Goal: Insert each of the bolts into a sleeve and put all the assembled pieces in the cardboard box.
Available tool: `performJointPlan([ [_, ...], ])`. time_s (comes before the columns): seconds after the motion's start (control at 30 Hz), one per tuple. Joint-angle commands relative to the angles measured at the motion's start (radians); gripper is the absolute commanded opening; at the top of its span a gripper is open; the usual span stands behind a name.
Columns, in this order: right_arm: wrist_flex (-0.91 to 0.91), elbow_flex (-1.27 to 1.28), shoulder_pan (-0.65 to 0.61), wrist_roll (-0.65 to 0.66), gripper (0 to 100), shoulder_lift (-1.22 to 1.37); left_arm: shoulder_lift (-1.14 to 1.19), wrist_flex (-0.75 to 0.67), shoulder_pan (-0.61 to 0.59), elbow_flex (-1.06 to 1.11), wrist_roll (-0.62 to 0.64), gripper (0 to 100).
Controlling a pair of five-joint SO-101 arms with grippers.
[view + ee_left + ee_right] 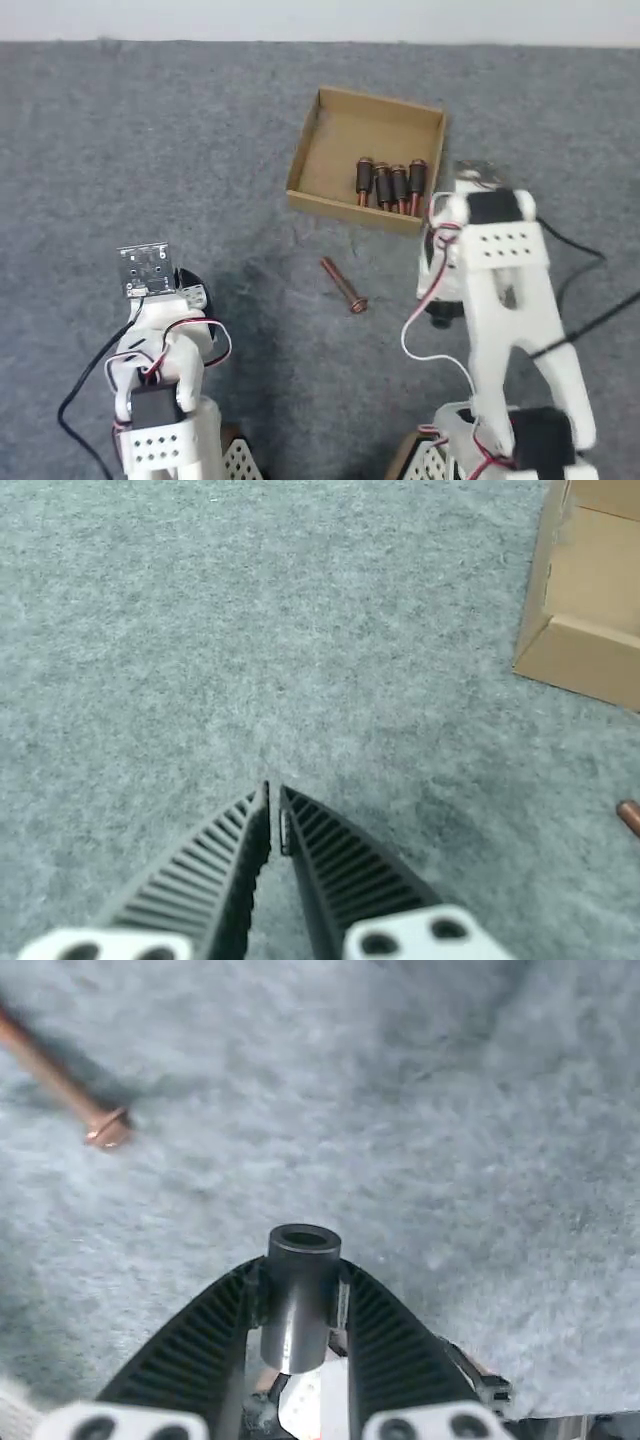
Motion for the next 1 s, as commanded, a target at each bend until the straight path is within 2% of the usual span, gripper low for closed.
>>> performJointPlan([
  [0.0, -0.096, 0.081, 0.091, 0.015, 0.7, -0.101, -0.018, -0.002, -0.003, -0.01, 0.002, 1],
  [0.1, -0.243, 0.181, 0.182, 0.015, 0.7, -0.119, -0.018, -0.002, -0.006, -0.01, -0.002, 1],
  [0.23, -0.526, 0.345, 0.257, 0.015, 0.7, -0.119, -0.018, -0.002, -0.008, -0.01, -0.008, 1],
  [0.37, -0.716, 0.454, 0.306, 0.015, 0.7, -0.119, -0.018, 0.003, -0.009, -0.01, -0.143, 1],
  [0.6, -0.746, 0.48, 0.371, 0.015, 0.9, -0.117, -0.02, -0.003, -0.011, -0.01, -0.203, 1],
  [0.73, -0.797, 0.517, 0.38, 0.069, 0.8, -0.117, -0.02, -0.002, -0.009, -0.01, -0.342, 1],
  [0.97, -0.829, 0.537, 0.386, 0.1, 0.7, -0.117, -0.018, -0.006, -0.009, -0.033, -0.353, 1],
])
